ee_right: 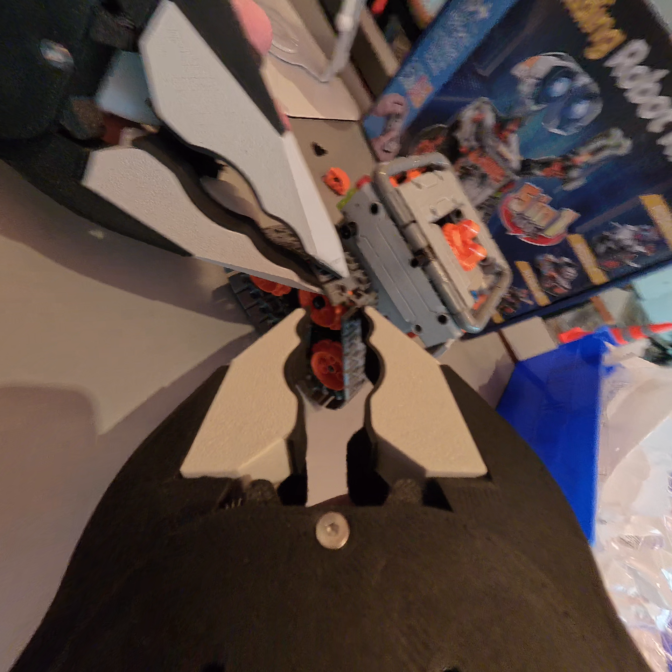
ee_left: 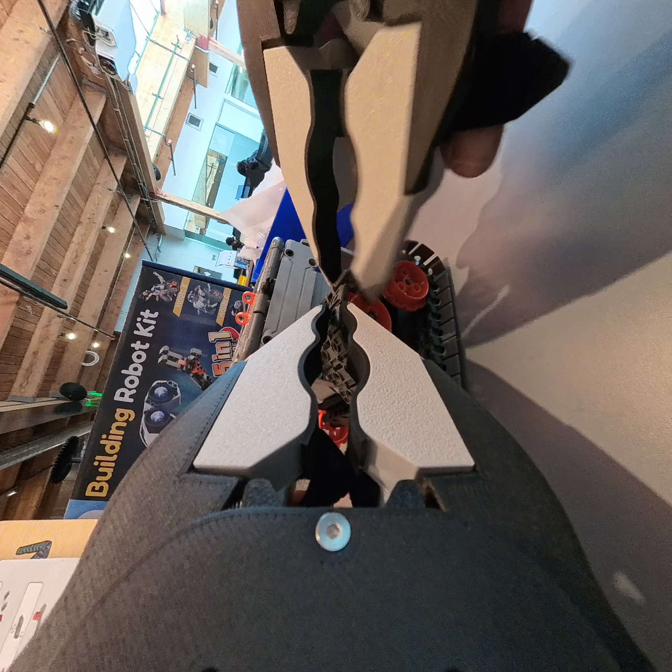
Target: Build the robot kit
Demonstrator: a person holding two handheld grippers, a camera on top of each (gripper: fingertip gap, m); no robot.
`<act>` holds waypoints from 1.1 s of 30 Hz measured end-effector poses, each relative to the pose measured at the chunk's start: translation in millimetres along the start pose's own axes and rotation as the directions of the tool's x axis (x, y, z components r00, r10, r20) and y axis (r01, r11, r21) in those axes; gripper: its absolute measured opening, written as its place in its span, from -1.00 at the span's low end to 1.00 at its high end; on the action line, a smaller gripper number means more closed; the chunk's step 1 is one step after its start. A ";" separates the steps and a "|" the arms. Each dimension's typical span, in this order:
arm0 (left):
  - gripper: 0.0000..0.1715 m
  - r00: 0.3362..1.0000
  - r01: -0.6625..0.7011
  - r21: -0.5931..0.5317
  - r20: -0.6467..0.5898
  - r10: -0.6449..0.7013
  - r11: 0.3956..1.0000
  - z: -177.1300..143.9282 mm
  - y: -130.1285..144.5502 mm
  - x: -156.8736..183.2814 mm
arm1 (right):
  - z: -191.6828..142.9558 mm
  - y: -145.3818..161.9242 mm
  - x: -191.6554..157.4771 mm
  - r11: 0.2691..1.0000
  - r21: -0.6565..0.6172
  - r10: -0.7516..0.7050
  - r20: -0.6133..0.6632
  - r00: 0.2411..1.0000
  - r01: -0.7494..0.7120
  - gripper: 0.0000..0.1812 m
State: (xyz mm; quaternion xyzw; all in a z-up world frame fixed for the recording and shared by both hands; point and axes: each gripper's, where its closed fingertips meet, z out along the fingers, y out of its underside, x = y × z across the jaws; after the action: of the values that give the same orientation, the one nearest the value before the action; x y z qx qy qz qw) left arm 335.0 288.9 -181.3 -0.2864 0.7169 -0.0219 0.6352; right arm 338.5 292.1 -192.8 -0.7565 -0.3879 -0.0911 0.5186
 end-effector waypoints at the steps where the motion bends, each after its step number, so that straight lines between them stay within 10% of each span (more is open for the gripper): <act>1: -0.94 1.000 0.004 0.000 -0.001 -0.004 1.000 0.3 0.3 -0.5 | 0.3 -0.8 -2.8 1.000 0.001 0.004 0.022 1.000 -0.004 -0.70; 12: -0.94 1.000 0.028 -0.001 -0.008 -0.028 1.000 2.3 1.8 -2.9 | 5.1 -5.6 5.3 0.997 -0.001 -0.073 -0.159 0.985 0.073 -0.91; 22: -0.93 1.000 0.021 -0.012 -0.022 -0.021 1.000 4.0 2.7 -1.7 | -17.0 15.1 7.0 1.000 -0.028 -0.005 -0.051 0.999 0.004 -0.84; 33: -0.91 1.000 0.011 -0.021 -0.023 -0.011 1.000 5.2 3.3 -0.4 | 0.7 38.7 12.9 0.946 -0.197 -0.289 -0.157 0.945 0.257 -0.93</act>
State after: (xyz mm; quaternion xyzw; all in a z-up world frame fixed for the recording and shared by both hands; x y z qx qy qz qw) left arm 338.5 293.6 -183.3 -0.2966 0.7229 -0.0214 0.6236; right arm 373.5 292.8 -213.8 -0.7260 -0.4303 -0.2649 0.4665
